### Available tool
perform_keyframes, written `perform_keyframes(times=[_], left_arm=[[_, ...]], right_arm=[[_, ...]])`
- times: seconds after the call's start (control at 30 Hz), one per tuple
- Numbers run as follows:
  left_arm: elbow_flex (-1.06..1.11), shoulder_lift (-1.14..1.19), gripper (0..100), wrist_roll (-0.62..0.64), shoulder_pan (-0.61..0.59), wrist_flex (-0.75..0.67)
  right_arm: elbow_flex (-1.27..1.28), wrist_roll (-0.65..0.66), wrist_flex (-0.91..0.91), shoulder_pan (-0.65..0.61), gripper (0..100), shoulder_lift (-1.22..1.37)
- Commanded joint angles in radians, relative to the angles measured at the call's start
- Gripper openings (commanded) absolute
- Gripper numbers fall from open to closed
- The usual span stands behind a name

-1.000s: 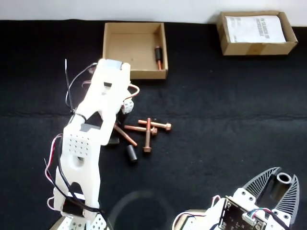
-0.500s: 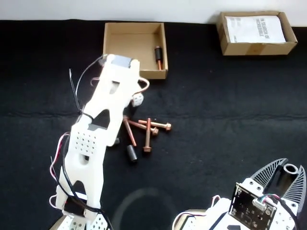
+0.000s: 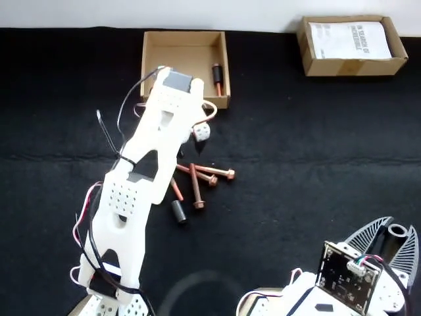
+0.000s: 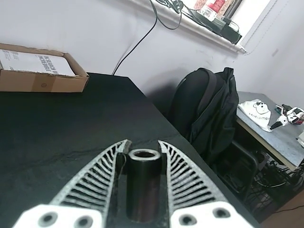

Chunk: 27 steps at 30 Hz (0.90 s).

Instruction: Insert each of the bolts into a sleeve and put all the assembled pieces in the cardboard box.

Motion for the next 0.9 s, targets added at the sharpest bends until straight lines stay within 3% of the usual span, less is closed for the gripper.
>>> perform_keyframes(times=[0.0, 0.17, 0.33, 0.87], left_arm=[[0.119, -0.226, 15, -0.006, 0.015, 0.014], [0.406, -0.444, 15, -0.006, 0.015, 0.005], [0.568, -0.46, 15, -0.008, -0.033, -0.089], [0.75, -0.46, 15, -0.008, -0.101, -0.362]], right_arm=[[0.03, 0.014, -0.054, 0.005, 0.8, -0.004], [0.082, 0.014, -0.102, 0.007, 0.8, -0.004], [0.085, 0.014, -0.102, 0.002, 0.8, -0.004], [0.166, 0.015, -0.183, 0.005, 0.8, -0.004]])
